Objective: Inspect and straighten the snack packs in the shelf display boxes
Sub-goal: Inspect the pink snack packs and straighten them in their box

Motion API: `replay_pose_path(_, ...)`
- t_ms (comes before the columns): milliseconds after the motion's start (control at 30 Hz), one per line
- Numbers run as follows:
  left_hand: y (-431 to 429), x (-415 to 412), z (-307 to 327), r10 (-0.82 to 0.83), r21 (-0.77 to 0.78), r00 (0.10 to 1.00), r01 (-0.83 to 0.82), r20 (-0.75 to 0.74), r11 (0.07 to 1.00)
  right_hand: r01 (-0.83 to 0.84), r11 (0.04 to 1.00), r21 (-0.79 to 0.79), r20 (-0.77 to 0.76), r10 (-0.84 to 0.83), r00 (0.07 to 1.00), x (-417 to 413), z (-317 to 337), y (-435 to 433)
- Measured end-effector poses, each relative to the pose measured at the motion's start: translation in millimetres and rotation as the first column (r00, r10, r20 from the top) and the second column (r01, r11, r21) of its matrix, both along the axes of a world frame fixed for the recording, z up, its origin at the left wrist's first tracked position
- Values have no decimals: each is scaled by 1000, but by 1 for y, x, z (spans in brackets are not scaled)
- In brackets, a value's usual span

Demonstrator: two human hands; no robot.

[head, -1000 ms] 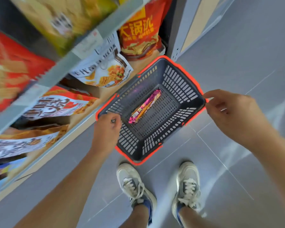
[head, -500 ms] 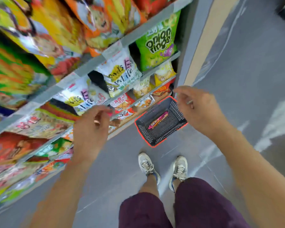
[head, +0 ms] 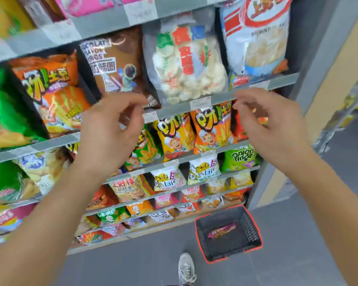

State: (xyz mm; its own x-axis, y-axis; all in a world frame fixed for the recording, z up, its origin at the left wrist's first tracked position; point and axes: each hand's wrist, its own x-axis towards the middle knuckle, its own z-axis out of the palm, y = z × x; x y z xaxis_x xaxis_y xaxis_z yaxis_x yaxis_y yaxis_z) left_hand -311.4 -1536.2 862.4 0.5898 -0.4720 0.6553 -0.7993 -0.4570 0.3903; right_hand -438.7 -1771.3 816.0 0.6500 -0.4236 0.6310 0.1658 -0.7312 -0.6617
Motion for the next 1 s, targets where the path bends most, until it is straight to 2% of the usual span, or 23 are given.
replay_pose_path(167,-9,39,65,-9,-6,981,11,195,1000,-27,996,-81,116,36,993,51,65,6)
replay_pose_path(367,-25,106,126,-33,16,929,29,369,999,-32,985,-170,153,58,987,115,137,11)
replay_pose_path(500,-38,150,162,-17,86,911,-20,413,996,-11,971,-239,143,47,989,159,177,15)
replay_pose_path(667,-43,190,199,74,49,856,-115,511,992,-59,966,-251,36,70,997,206,200,25)
replay_pose_path(833,-57,203,219,89,51,854,-134,513,990,28,937,-347,-40,-44,998,232,196,35)
replay_pose_path(1000,-68,213,238,77,25,888,-99,453,995,89,917,-389,-19,-104,994,239,192,41)
